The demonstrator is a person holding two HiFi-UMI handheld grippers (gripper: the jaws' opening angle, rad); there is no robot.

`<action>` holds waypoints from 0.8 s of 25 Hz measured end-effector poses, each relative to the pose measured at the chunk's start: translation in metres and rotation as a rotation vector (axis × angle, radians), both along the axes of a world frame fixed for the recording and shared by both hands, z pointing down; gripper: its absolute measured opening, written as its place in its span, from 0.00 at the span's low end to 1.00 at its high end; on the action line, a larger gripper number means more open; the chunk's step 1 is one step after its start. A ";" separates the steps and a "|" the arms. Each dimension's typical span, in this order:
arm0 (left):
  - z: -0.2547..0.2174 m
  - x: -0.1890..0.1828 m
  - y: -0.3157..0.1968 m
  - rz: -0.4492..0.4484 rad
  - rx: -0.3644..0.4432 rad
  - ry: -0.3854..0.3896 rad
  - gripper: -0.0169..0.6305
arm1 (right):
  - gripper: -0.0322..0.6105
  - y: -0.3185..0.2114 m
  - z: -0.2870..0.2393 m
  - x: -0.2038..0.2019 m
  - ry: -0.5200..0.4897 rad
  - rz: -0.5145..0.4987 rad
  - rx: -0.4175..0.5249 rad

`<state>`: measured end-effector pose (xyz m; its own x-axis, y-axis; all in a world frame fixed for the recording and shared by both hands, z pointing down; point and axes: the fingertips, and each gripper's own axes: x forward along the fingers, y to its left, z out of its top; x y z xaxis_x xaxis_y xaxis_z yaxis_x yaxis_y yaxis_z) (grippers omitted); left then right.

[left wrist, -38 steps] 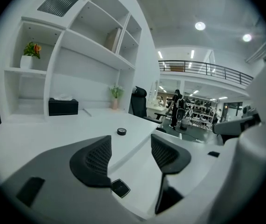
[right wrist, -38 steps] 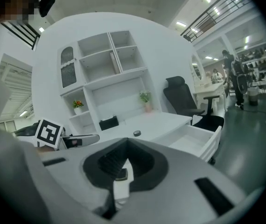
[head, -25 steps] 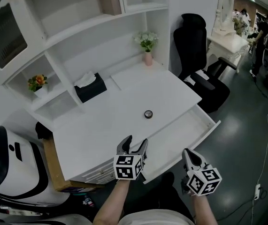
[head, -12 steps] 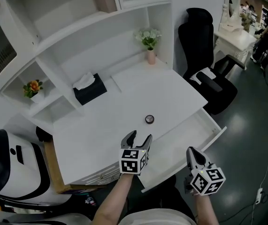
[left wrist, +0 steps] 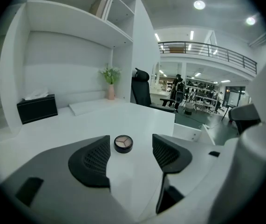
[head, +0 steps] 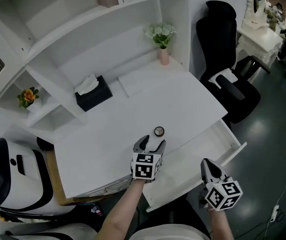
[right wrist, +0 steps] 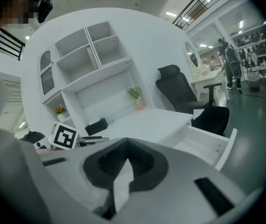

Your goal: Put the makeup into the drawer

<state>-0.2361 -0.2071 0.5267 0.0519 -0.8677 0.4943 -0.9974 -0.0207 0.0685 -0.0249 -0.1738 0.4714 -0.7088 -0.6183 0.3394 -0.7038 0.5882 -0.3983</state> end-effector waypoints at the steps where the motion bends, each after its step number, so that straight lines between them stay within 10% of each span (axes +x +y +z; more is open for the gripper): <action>1: 0.003 -0.001 -0.005 -0.002 -0.009 -0.003 0.46 | 0.05 -0.003 0.002 0.000 0.002 -0.004 -0.004; 20: 0.058 -0.013 -0.055 -0.068 -0.177 -0.019 0.46 | 0.05 -0.037 0.024 0.025 -0.016 0.008 -0.070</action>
